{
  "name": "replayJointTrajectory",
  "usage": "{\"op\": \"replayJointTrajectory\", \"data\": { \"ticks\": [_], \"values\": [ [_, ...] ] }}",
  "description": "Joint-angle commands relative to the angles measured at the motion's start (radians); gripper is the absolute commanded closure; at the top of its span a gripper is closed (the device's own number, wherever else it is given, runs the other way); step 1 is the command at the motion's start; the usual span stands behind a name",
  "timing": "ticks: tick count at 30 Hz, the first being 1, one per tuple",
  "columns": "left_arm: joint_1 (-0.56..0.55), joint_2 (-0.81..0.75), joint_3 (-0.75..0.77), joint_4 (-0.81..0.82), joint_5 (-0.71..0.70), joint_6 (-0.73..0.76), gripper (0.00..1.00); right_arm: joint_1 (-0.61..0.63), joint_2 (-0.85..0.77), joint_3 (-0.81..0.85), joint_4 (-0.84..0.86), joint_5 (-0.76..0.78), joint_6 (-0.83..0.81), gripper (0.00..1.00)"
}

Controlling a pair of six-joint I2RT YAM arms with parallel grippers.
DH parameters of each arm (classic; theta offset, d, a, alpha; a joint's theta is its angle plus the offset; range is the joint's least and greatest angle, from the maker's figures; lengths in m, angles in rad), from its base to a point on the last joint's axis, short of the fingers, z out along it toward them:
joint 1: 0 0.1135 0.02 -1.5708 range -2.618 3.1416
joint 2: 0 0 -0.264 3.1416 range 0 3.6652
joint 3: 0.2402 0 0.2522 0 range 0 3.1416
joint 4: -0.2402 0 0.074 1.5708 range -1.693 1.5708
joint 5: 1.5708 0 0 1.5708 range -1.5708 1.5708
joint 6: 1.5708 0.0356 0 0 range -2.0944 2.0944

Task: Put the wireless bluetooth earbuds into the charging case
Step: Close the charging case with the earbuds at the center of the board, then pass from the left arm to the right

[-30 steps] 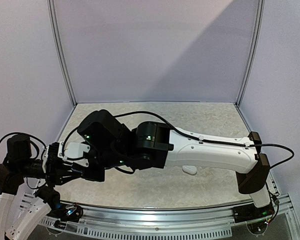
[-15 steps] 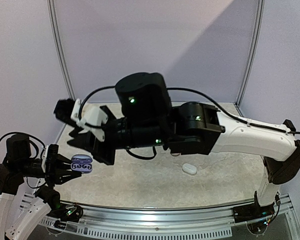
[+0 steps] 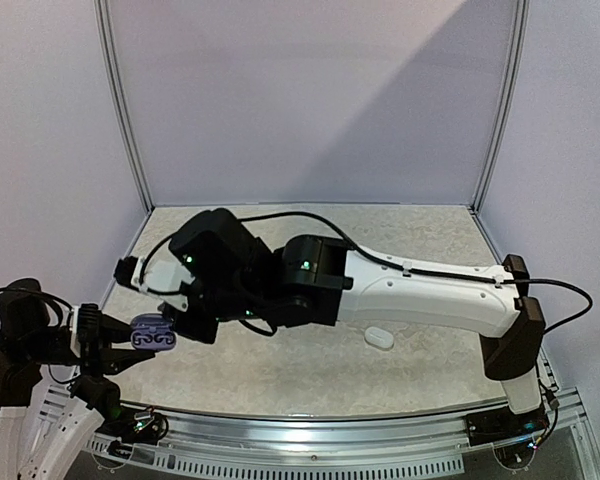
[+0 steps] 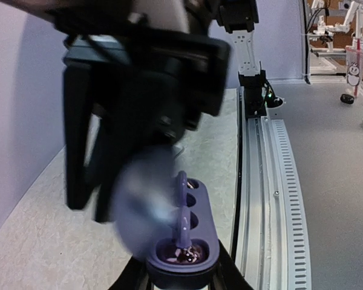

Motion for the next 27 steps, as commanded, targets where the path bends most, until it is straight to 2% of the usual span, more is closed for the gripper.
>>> {"op": "replayJointTrajectory", "data": {
  "ticks": [1, 7, 10, 12, 13, 16, 17, 18, 20, 22, 27],
  "values": [
    [-0.011, 0.055, -0.004, 0.015, -0.020, -0.005, 1.00, 0.071, -0.106, -0.105, 0.043, -0.125, -0.105, 0.81],
    [-0.010, 0.073, -0.002, 0.018, -0.041, -0.017, 1.00, 0.147, -0.207, -0.226, 0.111, 0.033, -0.234, 0.80],
    [-0.010, 0.066, -0.003, 0.019, -0.040, -0.019, 1.00, 0.145, -0.203, -0.214, 0.072, 0.163, -0.195, 0.73],
    [-0.011, 0.064, -0.003, 0.020, -0.039, -0.021, 1.00, 0.132, -0.200, -0.214, 0.040, 0.218, -0.172, 0.60],
    [-0.011, 0.064, -0.003, 0.019, -0.037, -0.021, 1.00, 0.117, -0.201, -0.216, 0.023, 0.211, -0.141, 0.48],
    [-0.010, 0.057, -0.003, 0.018, -0.024, -0.019, 1.00, 0.071, -0.217, -0.248, 0.010, 0.051, -0.048, 0.20],
    [-0.010, 0.054, -0.005, 0.017, -0.018, -0.018, 1.00, 0.062, -0.220, -0.266, 0.031, -0.019, -0.032, 0.13],
    [-0.010, 0.050, -0.005, 0.019, -0.015, -0.017, 1.00, 0.057, -0.222, -0.281, 0.054, -0.079, -0.021, 0.10],
    [-0.010, 0.046, -0.005, 0.017, -0.009, -0.017, 1.00, 0.054, -0.209, -0.275, 0.083, -0.125, -0.017, 0.10],
    [-0.010, 0.045, -0.005, 0.016, -0.004, -0.017, 1.00, 0.044, -0.168, -0.228, 0.067, -0.123, -0.006, 0.14],
    [-0.010, 0.052, -0.004, 0.014, 0.001, -0.015, 1.00, 0.021, -0.118, -0.212, 0.087, -0.216, 0.027, 0.46]
  ]
}}
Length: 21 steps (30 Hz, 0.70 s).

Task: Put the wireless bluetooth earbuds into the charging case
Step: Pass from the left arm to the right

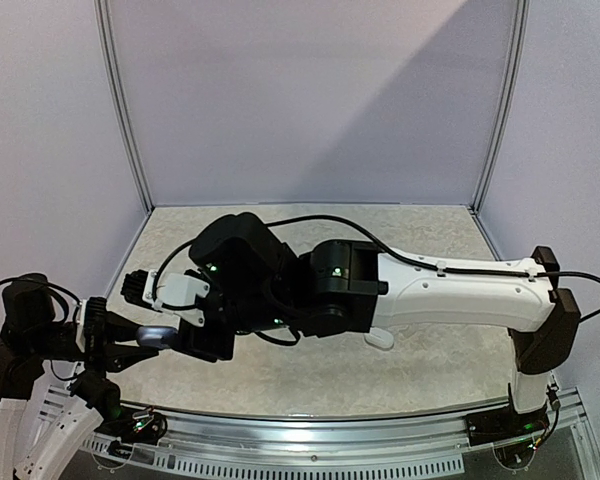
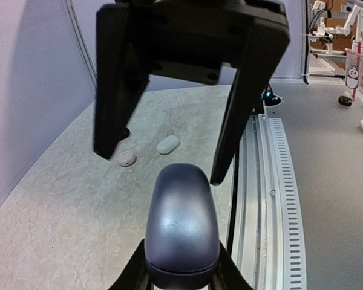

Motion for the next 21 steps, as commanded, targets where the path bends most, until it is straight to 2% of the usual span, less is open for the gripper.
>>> {"op": "replayJointTrajectory", "data": {
  "ticks": [1, 5, 7, 11, 15, 16, 18, 21],
  "values": [
    [0.003, -0.006, -0.001, 0.016, 0.015, -0.003, 1.00, -0.009, 0.036, 0.018, 0.025, -0.129, 0.045, 0.48],
    [0.003, -0.004, -0.002, 0.016, 0.012, -0.004, 1.00, -0.013, 0.042, 0.018, 0.015, -0.162, 0.044, 0.45],
    [0.003, -0.003, -0.001, 0.016, 0.012, -0.006, 1.00, -0.015, 0.047, 0.021, 0.017, -0.176, 0.043, 0.49],
    [0.003, -0.003, 0.000, 0.016, 0.012, -0.007, 1.00, -0.017, 0.077, 0.065, -0.019, -0.176, 0.044, 0.66],
    [0.003, -0.006, -0.001, 0.020, 0.006, -0.011, 1.00, -0.023, 0.101, 0.102, -0.063, -0.182, 0.044, 0.87],
    [0.004, -0.006, -0.001, 0.023, 0.003, -0.013, 1.00, -0.026, 0.101, 0.102, -0.068, -0.184, 0.045, 0.89],
    [0.003, -0.008, -0.002, 0.027, 0.001, -0.018, 1.00, -0.030, 0.100, 0.103, -0.077, -0.180, 0.051, 0.87],
    [0.003, -0.008, -0.002, 0.029, 0.003, -0.020, 1.00, -0.032, 0.104, 0.103, -0.081, -0.177, 0.051, 0.75]
  ]
}}
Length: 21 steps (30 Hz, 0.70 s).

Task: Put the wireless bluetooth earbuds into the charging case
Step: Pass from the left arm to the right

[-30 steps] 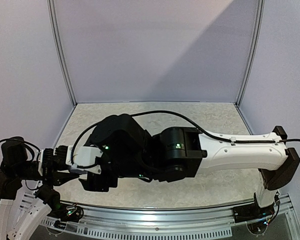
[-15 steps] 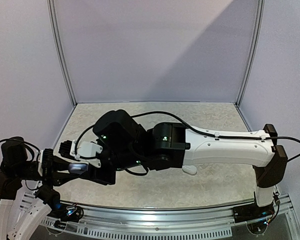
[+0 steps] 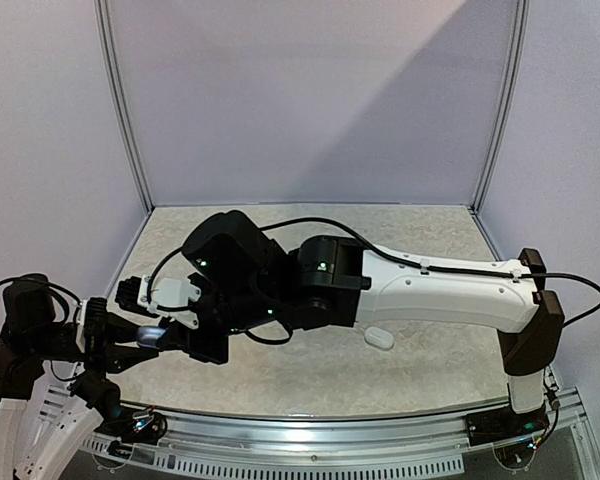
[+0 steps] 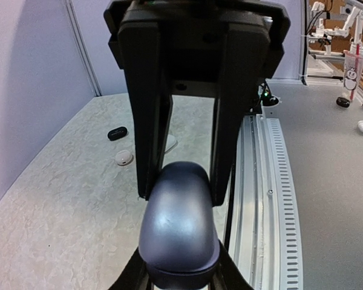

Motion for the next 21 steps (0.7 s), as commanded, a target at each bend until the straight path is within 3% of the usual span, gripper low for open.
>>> {"op": "replayJointTrajectory", "data": {
  "ticks": [1, 9, 12, 16, 21],
  "values": [
    [0.003, -0.006, -0.001, 0.035, -0.002, -0.012, 1.00, -0.006, 0.040, 0.020, -0.028, 0.002, 0.022, 0.71],
    [0.003, -0.003, -0.001, 0.034, 0.000, -0.011, 1.00, -0.007, 0.051, 0.021, -0.031, 0.025, 0.017, 0.68],
    [0.003, -0.003, -0.001, 0.033, 0.000, -0.012, 1.00, -0.006, 0.051, 0.021, -0.037, 0.014, 0.015, 0.61],
    [0.004, -0.003, -0.001, 0.033, 0.001, -0.011, 1.00, -0.006, 0.051, 0.019, -0.041, -0.004, 0.014, 0.61],
    [0.003, -0.006, -0.001, 0.032, -0.001, -0.012, 1.00, -0.006, 0.048, 0.018, -0.037, 0.013, 0.010, 0.81]
  ]
}}
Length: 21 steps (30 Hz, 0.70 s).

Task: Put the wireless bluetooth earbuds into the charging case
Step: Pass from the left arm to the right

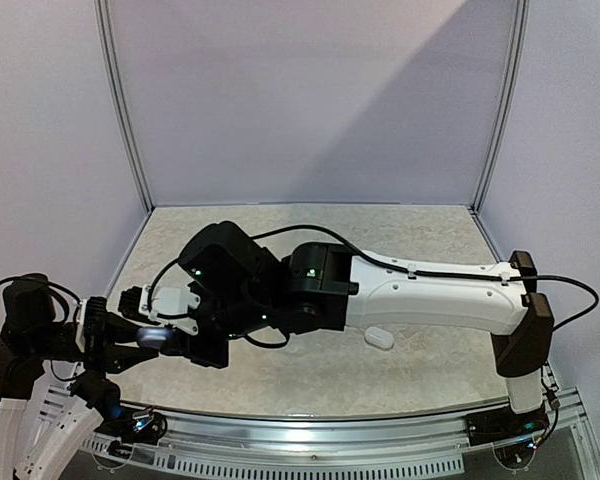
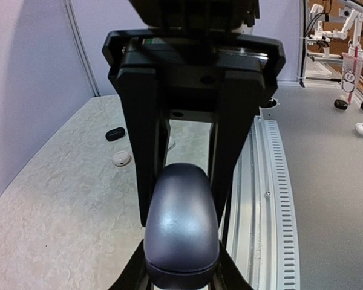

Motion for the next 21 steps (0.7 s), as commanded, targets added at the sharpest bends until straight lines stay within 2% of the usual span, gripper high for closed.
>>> {"op": "replayJointTrajectory", "data": {
  "ticks": [1, 4, 5, 6, 7, 8, 10, 12, 14, 16, 21],
  "values": [
    [0.003, -0.006, -0.001, 0.029, -0.001, -0.001, 1.00, -0.003, 0.012, 0.012, -0.017, 0.005, 0.014, 0.84],
    [0.003, -0.007, -0.002, 0.034, -0.012, -0.007, 1.00, -0.008, 0.005, 0.011, -0.019, 0.005, 0.022, 0.89],
    [0.003, -0.007, -0.003, 0.047, -0.030, -0.028, 0.91, -0.018, 0.003, 0.010, -0.020, 0.007, 0.032, 0.90],
    [0.003, -0.012, -0.008, 0.065, -0.060, -0.052, 0.67, -0.030, -0.002, 0.003, -0.020, 0.009, 0.054, 0.91],
    [0.003, -0.021, -0.016, 0.093, -0.100, -0.075, 0.17, -0.042, -0.006, -0.009, -0.022, 0.014, 0.078, 0.93],
    [0.003, -0.032, -0.028, 0.120, -0.133, -0.111, 0.03, -0.074, -0.014, -0.029, -0.022, 0.017, 0.132, 0.93],
    [0.003, -0.052, -0.039, 0.148, -0.174, -0.138, 0.01, -0.154, -0.039, -0.105, -0.026, -0.011, 0.234, 0.94],
    [0.004, -0.063, -0.038, 0.154, -0.196, -0.143, 0.01, -0.244, -0.059, -0.194, -0.027, -0.072, 0.414, 0.99],
    [0.003, -0.065, -0.035, 0.158, -0.223, -0.148, 0.01, -0.330, -0.083, -0.318, 0.003, -0.162, 0.598, 1.00],
    [0.003, -0.060, -0.035, 0.158, -0.246, -0.151, 0.01, -0.393, -0.100, -0.433, 0.039, -0.218, 0.701, 1.00],
    [0.003, -0.035, -0.031, 0.158, -0.239, -0.152, 0.01, -0.493, -0.095, -0.607, 0.104, -0.319, 0.817, 1.00]
  ]
}}
